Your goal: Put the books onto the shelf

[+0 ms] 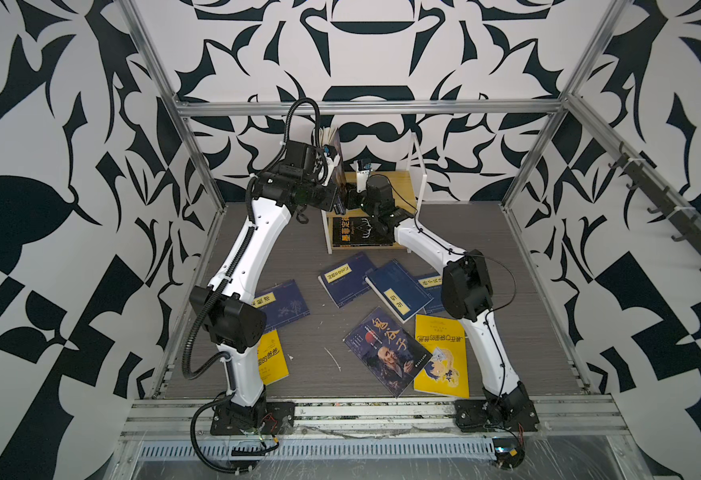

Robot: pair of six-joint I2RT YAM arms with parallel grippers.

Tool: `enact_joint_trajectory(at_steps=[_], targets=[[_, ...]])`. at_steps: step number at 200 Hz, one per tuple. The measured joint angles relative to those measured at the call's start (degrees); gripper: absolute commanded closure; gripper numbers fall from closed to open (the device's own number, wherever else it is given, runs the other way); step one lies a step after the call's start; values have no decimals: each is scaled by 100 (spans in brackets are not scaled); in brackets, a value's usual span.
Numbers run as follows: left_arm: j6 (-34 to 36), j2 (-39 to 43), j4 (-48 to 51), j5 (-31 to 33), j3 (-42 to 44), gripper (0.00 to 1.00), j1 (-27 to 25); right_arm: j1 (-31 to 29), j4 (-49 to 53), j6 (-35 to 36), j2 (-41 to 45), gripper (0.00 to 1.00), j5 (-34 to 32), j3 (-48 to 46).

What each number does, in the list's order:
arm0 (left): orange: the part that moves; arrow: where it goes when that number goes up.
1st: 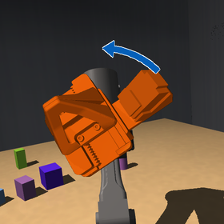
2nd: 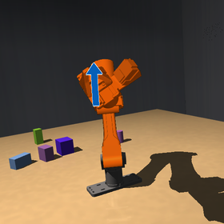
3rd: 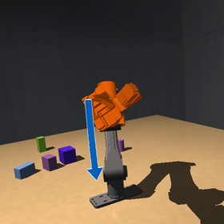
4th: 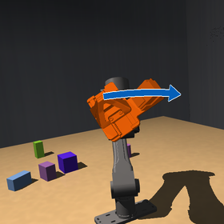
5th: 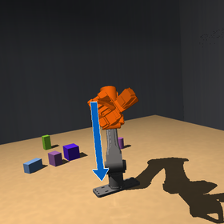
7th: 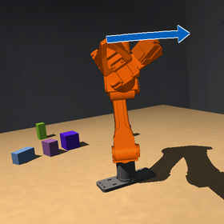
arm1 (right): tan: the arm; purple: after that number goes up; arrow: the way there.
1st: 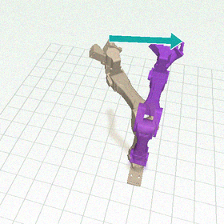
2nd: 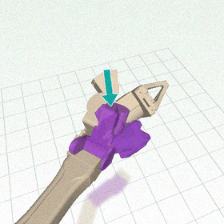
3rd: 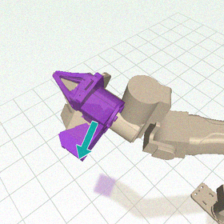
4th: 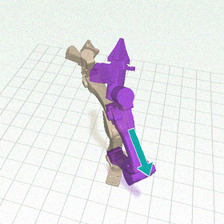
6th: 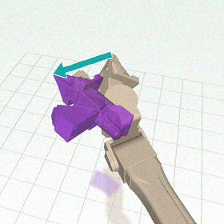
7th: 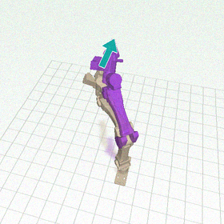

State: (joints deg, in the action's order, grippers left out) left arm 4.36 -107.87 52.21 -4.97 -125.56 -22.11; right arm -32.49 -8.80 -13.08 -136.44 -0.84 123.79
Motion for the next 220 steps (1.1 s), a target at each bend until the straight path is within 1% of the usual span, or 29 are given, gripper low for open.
enact_joint_trajectory(at_steps=[80, 167, 220], targets=[[-4, -149, -2, 116, -22, 100, -9, 0, -326, 201, 74, 100, -83, -256], [-4, -214, -9, 304, -22, 100, -105, 0, -387, 275, 271, 100, -85, -564], [-7, -232, -4, 378, -22, 100, -118, 20, -267, 365, 734, 100, -125, -1158]])
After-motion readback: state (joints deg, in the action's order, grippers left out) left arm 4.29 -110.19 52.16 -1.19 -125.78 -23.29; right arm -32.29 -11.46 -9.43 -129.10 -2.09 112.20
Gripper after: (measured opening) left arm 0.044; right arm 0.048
